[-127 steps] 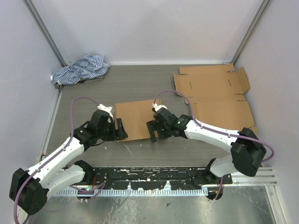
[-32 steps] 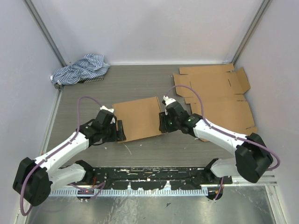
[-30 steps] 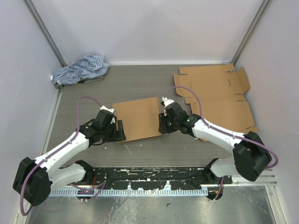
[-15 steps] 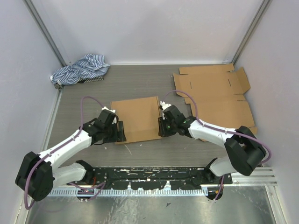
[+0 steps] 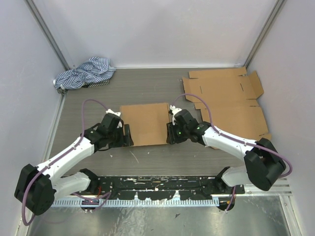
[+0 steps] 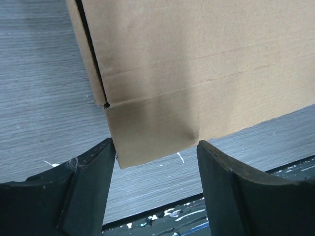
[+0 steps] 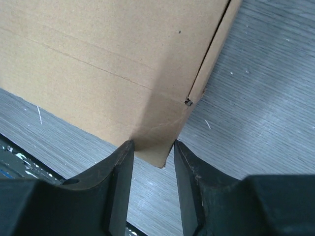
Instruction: Fold the paper box
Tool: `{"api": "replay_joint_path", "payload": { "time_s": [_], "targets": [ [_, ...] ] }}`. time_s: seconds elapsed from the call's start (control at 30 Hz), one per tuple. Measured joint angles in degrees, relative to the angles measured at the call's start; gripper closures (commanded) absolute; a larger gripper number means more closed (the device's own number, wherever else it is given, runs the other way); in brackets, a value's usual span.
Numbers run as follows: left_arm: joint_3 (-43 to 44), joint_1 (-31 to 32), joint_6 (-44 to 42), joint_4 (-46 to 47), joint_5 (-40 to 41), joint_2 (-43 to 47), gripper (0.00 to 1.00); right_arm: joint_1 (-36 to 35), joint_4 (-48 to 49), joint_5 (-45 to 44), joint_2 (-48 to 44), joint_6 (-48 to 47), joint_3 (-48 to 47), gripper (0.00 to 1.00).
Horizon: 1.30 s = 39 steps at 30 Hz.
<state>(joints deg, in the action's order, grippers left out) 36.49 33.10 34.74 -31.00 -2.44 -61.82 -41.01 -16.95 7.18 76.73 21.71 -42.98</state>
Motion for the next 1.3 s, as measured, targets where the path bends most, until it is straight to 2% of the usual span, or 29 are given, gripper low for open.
{"api": "replay_joint_path", "payload": {
  "time_s": [0.5,0.87,1.13,1.3],
  "targets": [
    [0.6,0.0,0.0,-0.7,0.1,2.5,0.27,0.0,-2.4,0.2,-0.3,0.0,-0.9,0.59],
    [0.5,0.0,-0.1,0.9,1.4,-4.2,0.28,0.1,4.0,-0.2,5.7,-0.2,0.2,0.61],
    [0.2,0.0,-0.2,3.0,2.0,-7.3,0.27,0.1,6.0,-0.7,7.3,-0.4,0.6,0.46],
    [0.2,0.0,-0.5,2.5,2.0,-4.5,0.25,0.1,4.5,-1.4,3.3,-0.5,0.6,0.39]
  ]
}}
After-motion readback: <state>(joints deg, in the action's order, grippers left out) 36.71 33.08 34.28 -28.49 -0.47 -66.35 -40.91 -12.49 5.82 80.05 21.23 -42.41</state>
